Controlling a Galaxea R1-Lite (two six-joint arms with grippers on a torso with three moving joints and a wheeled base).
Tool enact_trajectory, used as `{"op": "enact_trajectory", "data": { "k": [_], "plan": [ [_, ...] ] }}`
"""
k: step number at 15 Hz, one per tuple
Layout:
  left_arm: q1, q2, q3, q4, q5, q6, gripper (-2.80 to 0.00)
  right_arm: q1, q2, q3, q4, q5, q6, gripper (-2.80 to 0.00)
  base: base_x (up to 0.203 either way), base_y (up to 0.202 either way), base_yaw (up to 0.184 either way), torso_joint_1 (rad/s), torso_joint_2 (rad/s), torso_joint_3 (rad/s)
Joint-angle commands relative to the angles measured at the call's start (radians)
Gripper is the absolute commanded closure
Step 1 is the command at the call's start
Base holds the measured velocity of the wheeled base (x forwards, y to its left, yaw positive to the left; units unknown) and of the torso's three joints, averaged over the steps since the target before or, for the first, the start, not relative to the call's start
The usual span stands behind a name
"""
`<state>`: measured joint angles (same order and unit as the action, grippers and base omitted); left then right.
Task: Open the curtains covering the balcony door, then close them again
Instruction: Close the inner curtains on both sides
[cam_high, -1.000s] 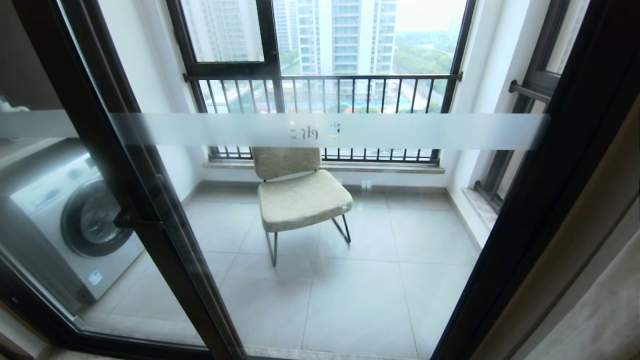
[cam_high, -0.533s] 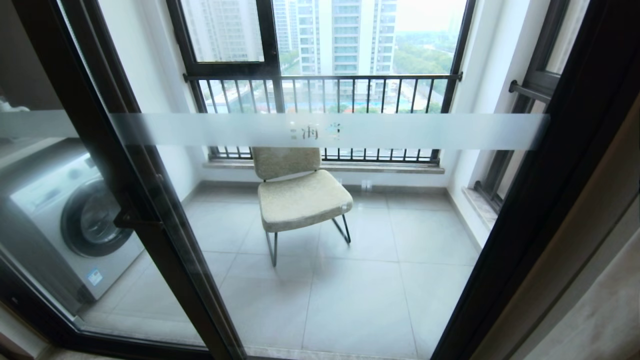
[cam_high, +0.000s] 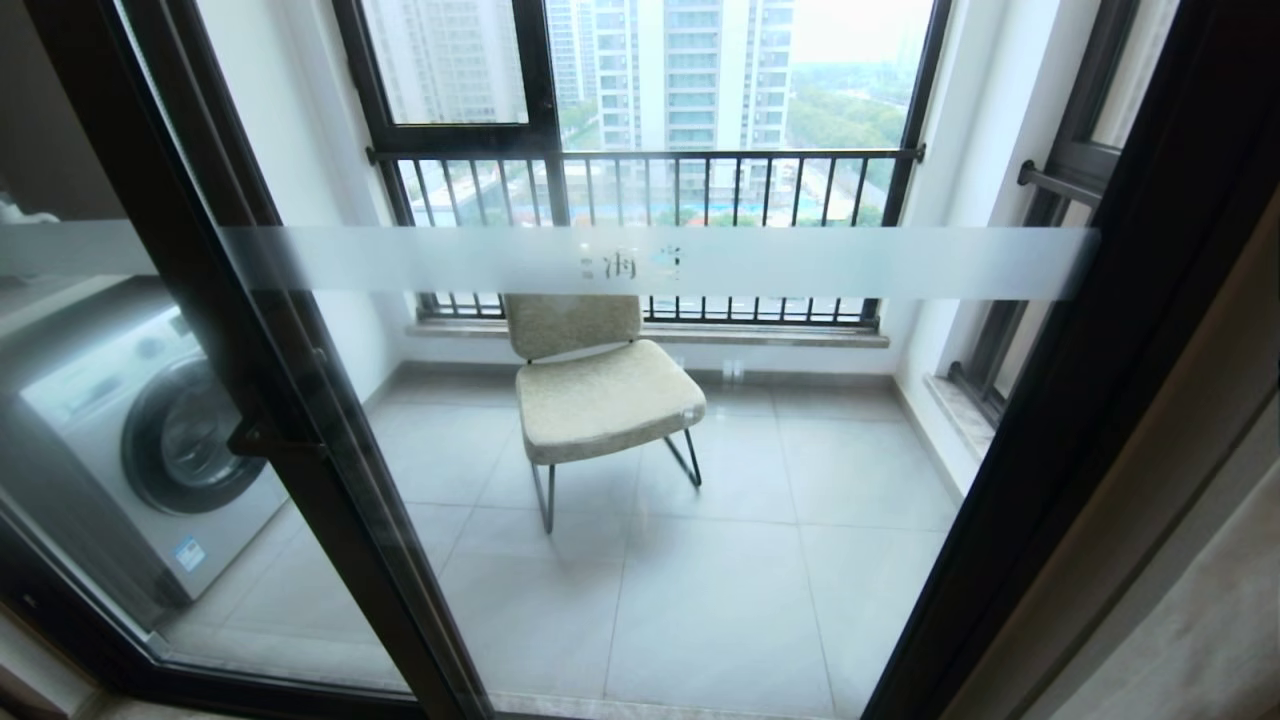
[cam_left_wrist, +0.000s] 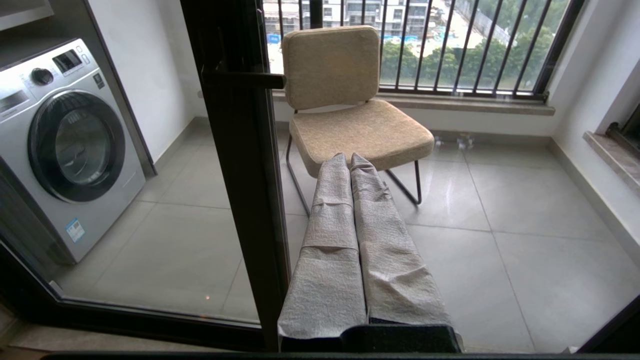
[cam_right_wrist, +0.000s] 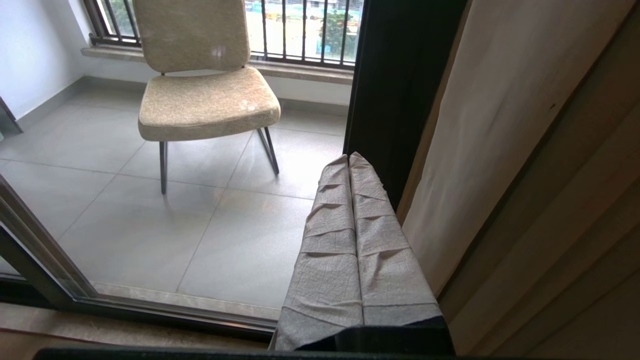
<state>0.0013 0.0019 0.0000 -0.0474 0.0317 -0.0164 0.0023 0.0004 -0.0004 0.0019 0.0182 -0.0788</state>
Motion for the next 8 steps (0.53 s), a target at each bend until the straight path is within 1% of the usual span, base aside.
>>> {"op": "enact_trajectory", "data": {
  "k": [1,8],
  "plan": [
    [0.000,0.000,0.000,-0.002,0.001,0.000,0.00,-0.001,0.000,-0.001,0.000,0.001,-0.009,0.00,0.000,0.000,0.000,0.000,0.00,0.000],
    [0.000,0.000,0.000,-0.002,0.001,0.000,0.00,-0.001,0.000,-0.001,-0.002,0.003,0.001,0.00,0.000,0.000,0.000,0.000,0.00,0.000]
  ]
}}
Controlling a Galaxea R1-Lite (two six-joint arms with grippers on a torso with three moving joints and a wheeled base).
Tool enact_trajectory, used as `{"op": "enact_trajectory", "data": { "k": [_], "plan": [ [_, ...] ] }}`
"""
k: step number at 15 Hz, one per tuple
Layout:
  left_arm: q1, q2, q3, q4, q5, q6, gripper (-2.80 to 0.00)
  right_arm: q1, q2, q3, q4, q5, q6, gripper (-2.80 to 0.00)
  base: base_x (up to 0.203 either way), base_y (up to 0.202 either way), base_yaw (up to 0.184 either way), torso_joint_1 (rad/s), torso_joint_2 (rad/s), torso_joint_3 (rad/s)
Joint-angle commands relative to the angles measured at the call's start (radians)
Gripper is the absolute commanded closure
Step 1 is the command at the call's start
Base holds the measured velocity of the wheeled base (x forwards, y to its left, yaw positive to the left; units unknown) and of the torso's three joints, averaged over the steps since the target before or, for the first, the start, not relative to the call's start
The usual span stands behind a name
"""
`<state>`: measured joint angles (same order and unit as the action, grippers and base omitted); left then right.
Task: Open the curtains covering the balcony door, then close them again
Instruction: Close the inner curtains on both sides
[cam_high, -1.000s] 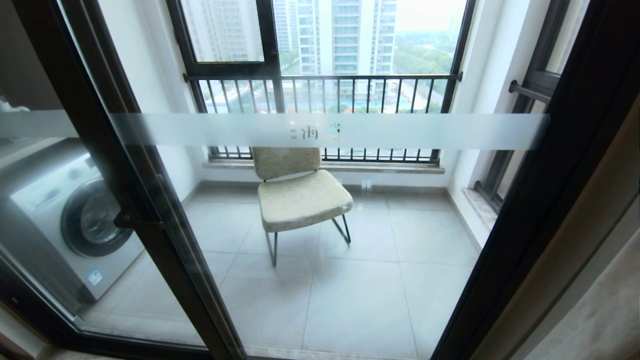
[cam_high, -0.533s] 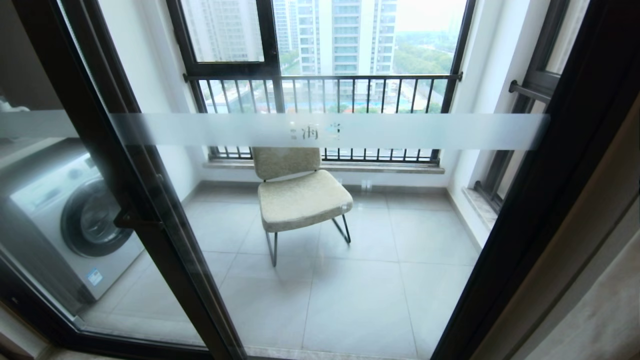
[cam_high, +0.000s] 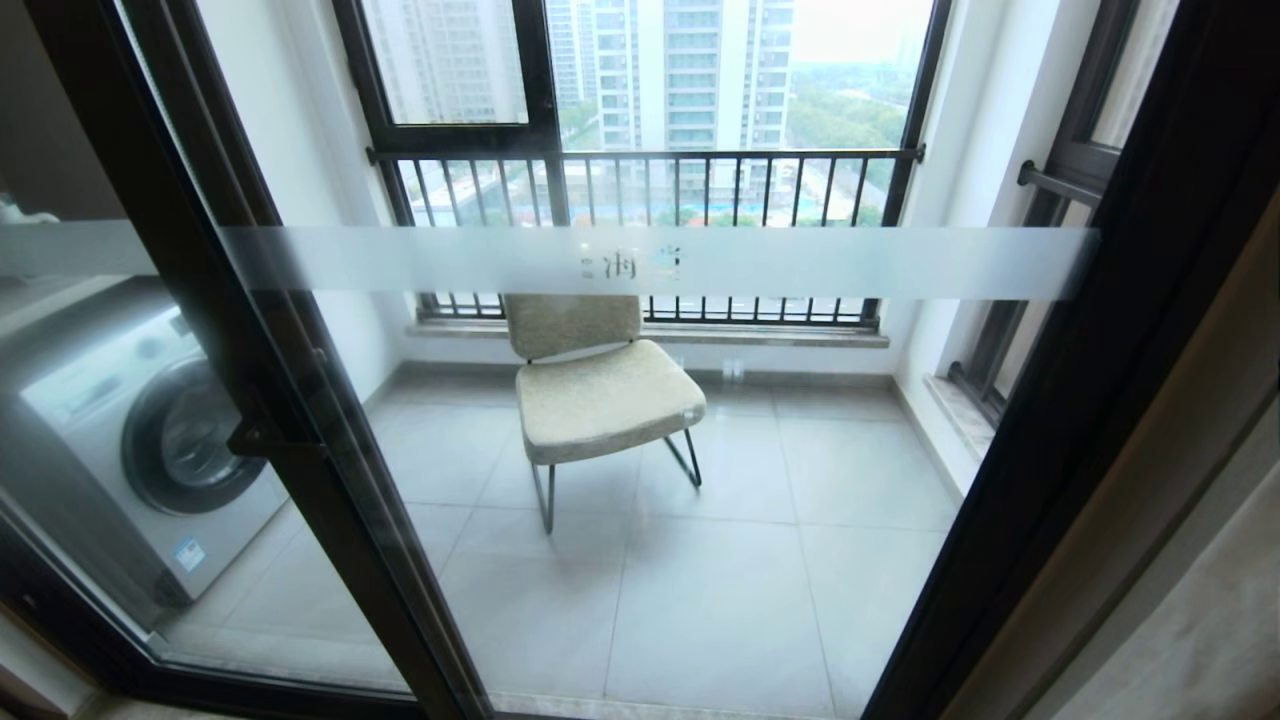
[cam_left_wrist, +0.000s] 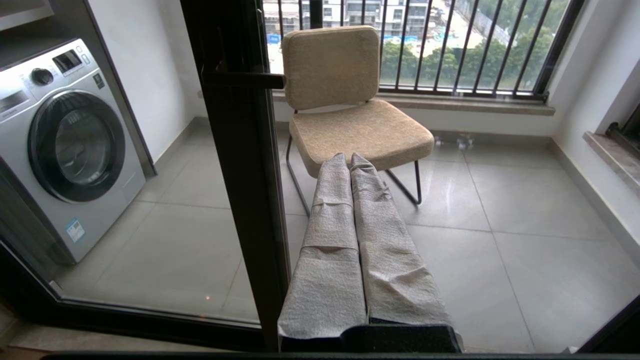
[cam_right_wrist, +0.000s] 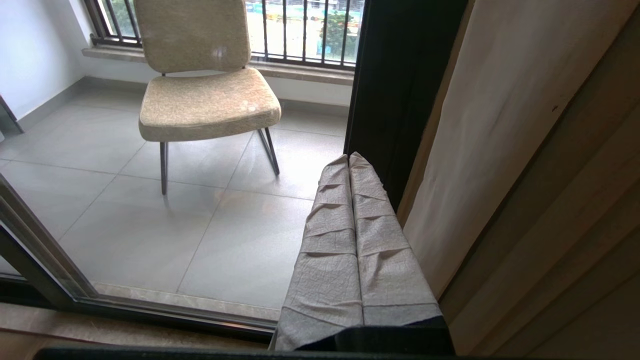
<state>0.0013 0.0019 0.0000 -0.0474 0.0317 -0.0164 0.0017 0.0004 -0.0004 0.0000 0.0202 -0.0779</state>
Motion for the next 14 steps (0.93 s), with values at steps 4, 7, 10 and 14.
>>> {"op": "enact_trajectory", "data": {
  "k": [4,7,10,14],
  "plan": [
    [0.000,0.000,0.000,-0.002,0.001,0.000,0.00,0.000,0.000,0.000,0.002,-0.002,-0.010,0.00,0.000,0.000,0.000,0.000,0.00,0.000],
    [0.000,0.000,0.000,0.000,0.001,0.000,0.00,0.000,0.009,-0.018,-0.002,-0.003,-0.009,0.00,0.000,0.000,0.000,0.000,0.00,0.000],
    [0.000,0.000,0.000,-0.001,0.001,0.000,0.00,0.000,0.035,-0.073,-0.002,-0.003,-0.001,0.00,0.000,0.000,0.000,0.000,0.00,0.000],
    [0.000,0.000,0.000,-0.001,0.001,0.000,0.00,-0.001,0.120,-0.176,-0.002,-0.004,0.000,0.00,0.000,0.000,0.000,0.000,0.00,0.000]
  ]
}}
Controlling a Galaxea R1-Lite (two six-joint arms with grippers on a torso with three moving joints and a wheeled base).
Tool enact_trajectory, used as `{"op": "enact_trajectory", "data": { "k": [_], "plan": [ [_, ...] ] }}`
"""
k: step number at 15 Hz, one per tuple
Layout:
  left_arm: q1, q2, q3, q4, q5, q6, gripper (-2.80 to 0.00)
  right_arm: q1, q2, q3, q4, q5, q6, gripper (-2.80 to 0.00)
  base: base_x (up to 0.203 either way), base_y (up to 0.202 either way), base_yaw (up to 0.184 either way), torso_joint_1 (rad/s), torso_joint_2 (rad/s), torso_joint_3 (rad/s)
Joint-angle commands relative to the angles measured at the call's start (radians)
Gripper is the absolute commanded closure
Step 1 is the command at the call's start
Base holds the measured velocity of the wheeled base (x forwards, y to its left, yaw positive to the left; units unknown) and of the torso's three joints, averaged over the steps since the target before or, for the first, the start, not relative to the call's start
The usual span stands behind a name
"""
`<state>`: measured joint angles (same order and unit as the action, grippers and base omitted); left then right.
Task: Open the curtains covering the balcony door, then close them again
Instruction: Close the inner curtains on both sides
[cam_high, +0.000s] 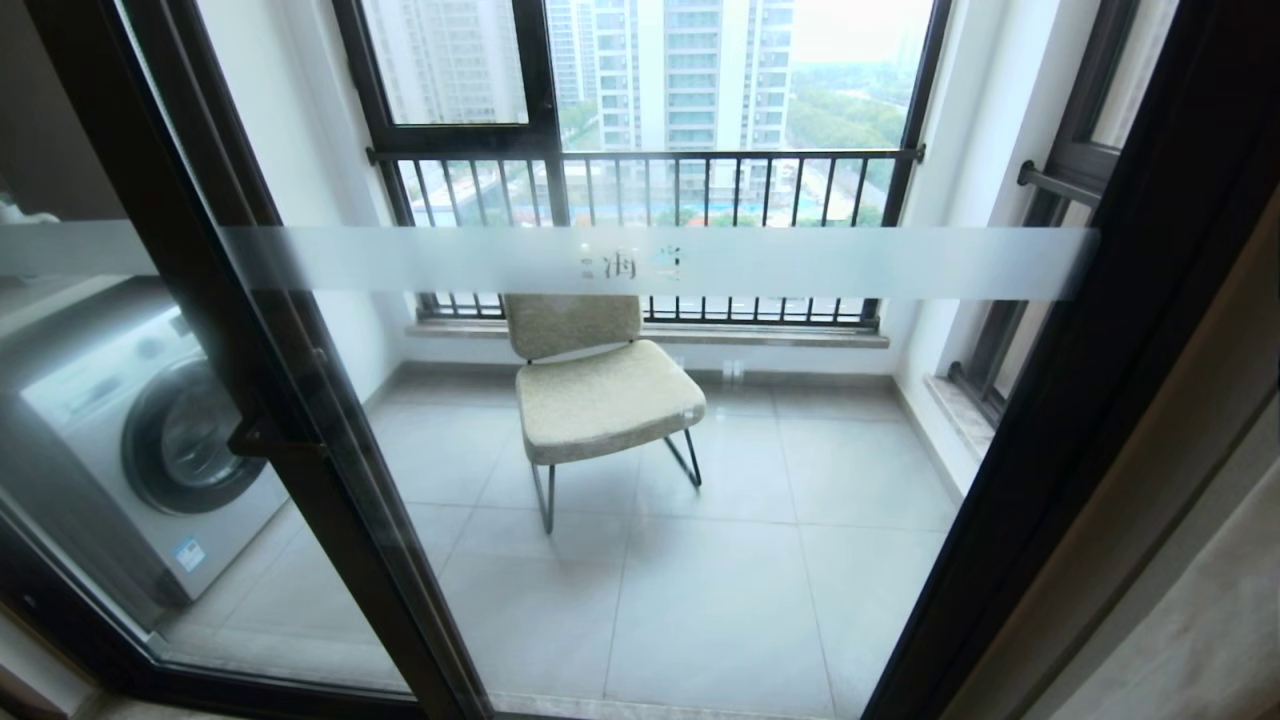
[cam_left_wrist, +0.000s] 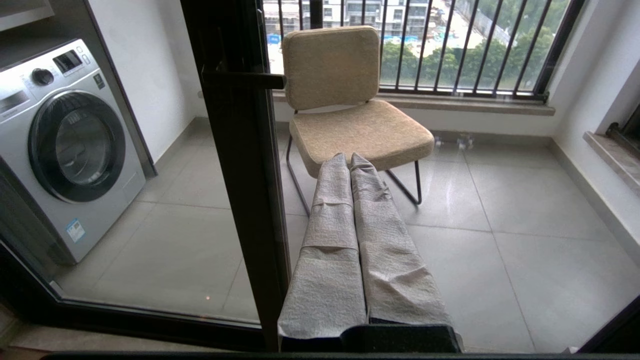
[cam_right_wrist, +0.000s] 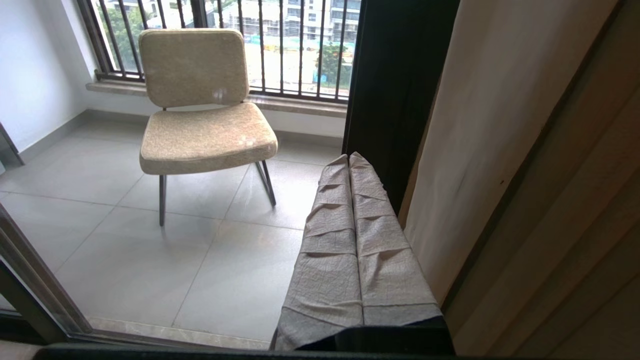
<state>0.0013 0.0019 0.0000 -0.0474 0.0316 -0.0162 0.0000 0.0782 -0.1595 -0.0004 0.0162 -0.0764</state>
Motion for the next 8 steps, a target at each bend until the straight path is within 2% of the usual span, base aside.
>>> {"op": "enact_trajectory", "data": {
  "k": [1,4,5,8],
  "plan": [
    [0.000,0.000,0.000,0.000,0.001,-0.002,0.00,-0.002,0.077,-0.058,-0.003,-0.001,-0.001,0.00,0.000,0.000,0.000,0.000,0.00,0.000],
    [0.000,0.000,0.000,-0.002,0.001,-0.001,0.00,-0.052,0.206,-0.156,-0.024,-0.002,0.000,0.00,0.000,0.000,0.000,0.000,0.00,0.000],
    [0.000,0.000,0.000,0.000,0.001,-0.001,0.00,-0.098,0.254,-0.200,-0.038,-0.002,0.001,0.00,0.000,0.000,0.000,0.000,0.00,0.000],
    [0.000,0.000,0.000,-0.002,0.001,-0.001,0.00,-0.307,0.375,-0.336,-0.051,0.006,0.002,0.00,0.000,0.000,0.000,0.000,0.00,0.000]
  ]
}}
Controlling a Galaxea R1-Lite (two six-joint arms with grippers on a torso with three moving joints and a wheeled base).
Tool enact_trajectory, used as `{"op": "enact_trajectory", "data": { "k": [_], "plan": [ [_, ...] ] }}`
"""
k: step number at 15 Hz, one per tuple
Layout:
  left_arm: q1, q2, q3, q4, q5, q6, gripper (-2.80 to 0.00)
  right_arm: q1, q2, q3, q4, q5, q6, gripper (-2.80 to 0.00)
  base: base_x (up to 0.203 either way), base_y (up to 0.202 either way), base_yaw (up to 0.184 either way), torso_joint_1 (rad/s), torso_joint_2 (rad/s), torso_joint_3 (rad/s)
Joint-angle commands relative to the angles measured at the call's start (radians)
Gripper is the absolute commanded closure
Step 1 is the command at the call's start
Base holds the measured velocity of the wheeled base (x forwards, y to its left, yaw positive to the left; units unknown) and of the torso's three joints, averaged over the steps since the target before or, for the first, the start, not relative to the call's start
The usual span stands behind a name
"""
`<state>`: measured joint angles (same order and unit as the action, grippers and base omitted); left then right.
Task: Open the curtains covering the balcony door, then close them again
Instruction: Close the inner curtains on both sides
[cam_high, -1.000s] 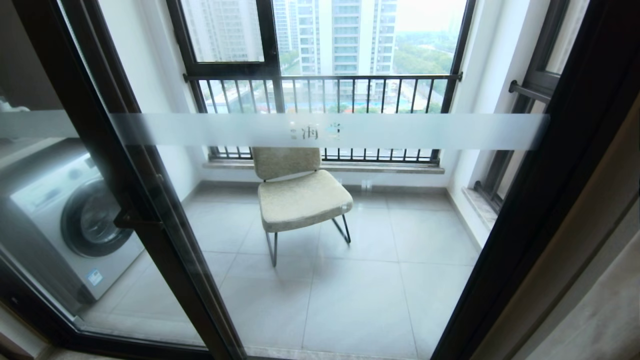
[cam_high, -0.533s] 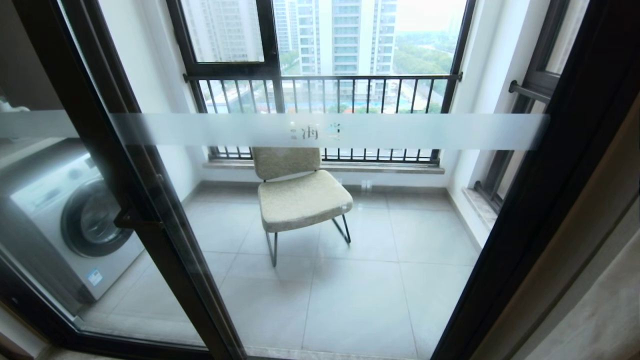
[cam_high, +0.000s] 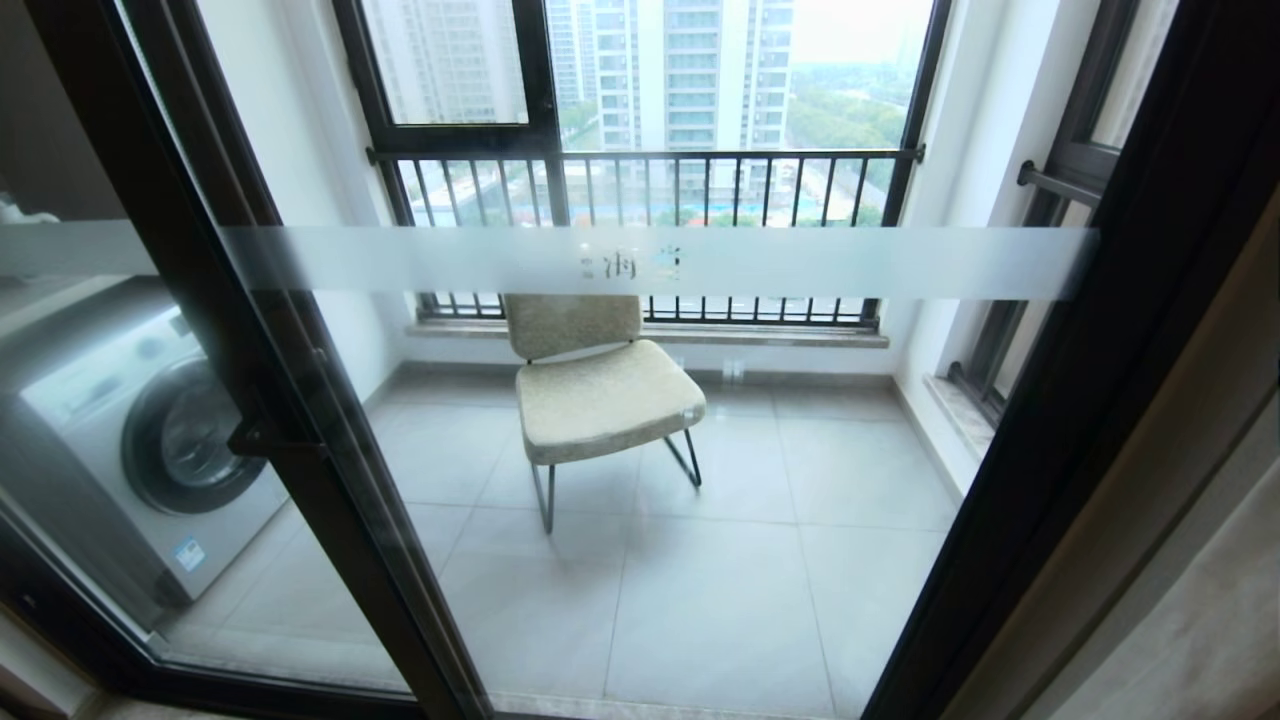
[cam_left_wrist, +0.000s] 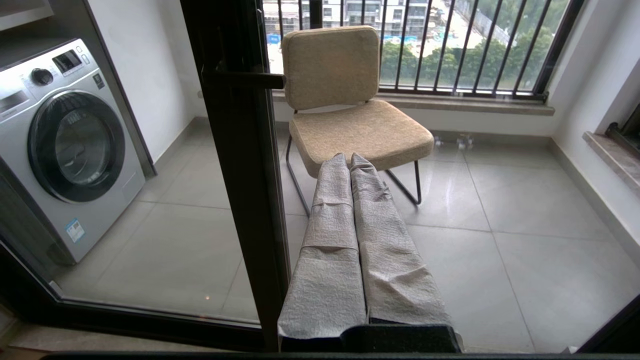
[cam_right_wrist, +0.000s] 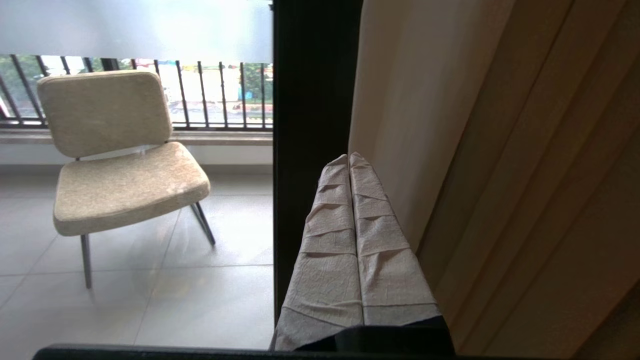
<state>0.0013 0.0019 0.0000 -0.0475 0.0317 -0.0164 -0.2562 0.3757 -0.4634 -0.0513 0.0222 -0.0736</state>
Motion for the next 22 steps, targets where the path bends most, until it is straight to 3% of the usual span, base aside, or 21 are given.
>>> {"op": "enact_trajectory", "data": {
  "k": [1,2,3,11,17,22],
  "plan": [
    [0.000,0.000,0.000,-0.001,0.001,0.000,0.00,-0.118,0.116,-0.069,0.000,0.011,0.000,0.00,0.000,0.000,0.000,0.000,0.00,0.000],
    [0.000,0.000,0.000,-0.002,0.001,0.000,0.00,-0.178,0.156,-0.102,-0.001,0.034,0.000,0.00,0.000,0.000,0.000,0.000,0.00,0.000],
    [0.000,0.000,0.000,-0.002,0.001,0.000,0.00,-0.227,0.200,-0.138,-0.002,0.057,0.001,-2.80,0.000,0.000,0.000,0.000,0.00,0.000],
    [0.000,0.000,0.000,-0.002,0.001,-0.002,0.00,-0.340,0.435,-0.362,-0.013,0.074,0.071,-2.80,0.000,0.000,0.000,0.000,0.00,0.000],
    [0.000,0.000,0.000,-0.001,0.001,0.000,0.00,-0.347,0.563,-0.472,-0.022,0.075,0.131,-2.80,0.000,0.000,0.000,0.000,0.00,0.000],
    [0.000,0.000,0.000,0.000,0.001,0.000,0.00,-0.345,0.682,-0.484,-0.243,0.183,0.210,-2.80,0.000,0.000,0.000,0.000,0.00,0.000]
  ]
}}
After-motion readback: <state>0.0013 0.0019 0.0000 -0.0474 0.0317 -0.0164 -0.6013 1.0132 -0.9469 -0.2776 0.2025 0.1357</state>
